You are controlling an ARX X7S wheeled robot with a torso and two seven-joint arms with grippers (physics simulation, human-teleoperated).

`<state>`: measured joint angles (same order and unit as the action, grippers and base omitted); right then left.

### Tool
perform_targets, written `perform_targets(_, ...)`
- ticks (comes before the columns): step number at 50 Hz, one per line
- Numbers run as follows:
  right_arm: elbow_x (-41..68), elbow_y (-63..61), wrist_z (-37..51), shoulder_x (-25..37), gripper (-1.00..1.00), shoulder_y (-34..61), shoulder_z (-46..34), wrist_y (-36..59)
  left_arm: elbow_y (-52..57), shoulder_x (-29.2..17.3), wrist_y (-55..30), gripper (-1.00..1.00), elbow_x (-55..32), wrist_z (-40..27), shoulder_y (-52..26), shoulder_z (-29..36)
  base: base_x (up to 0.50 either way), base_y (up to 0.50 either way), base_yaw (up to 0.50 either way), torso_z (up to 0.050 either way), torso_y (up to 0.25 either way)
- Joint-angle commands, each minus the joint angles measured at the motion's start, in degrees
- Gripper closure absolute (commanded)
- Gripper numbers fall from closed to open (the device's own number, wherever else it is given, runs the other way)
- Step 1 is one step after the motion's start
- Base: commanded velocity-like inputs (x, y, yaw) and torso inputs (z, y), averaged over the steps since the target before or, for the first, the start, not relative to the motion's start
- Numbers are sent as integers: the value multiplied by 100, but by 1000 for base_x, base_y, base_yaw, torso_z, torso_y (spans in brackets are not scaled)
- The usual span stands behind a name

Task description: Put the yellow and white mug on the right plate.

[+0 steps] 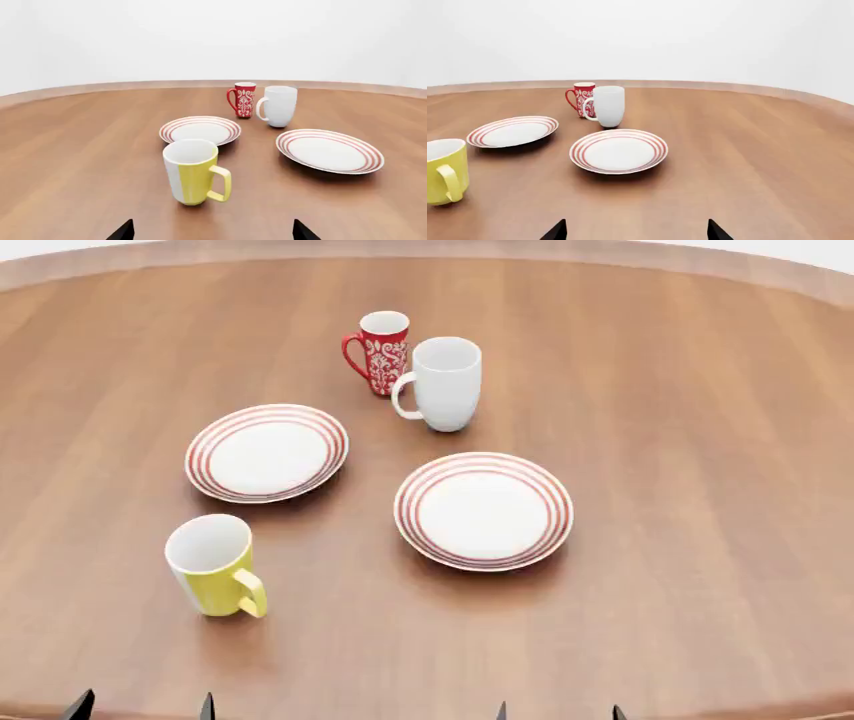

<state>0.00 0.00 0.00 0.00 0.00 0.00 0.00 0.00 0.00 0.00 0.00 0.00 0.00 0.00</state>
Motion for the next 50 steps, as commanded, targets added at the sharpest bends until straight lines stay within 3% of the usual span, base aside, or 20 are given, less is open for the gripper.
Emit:
perform_targets(1,20,94,129,93,-100,37,-146,-31,-37,-113,-72,-100,-2,-105,-32,135,0,0,0,0,0)
perform_targets(19,210,215,247,365,-100,-8,-554,-320,-364,-322,139,-100,-257,-443,-142,391,0,10,0,0,0)
perform_targets(50,42,444,587,596,-100,102,-952,-406,-698,-520,432,-100,-263,-767,-218,744,0,500,0,0,0)
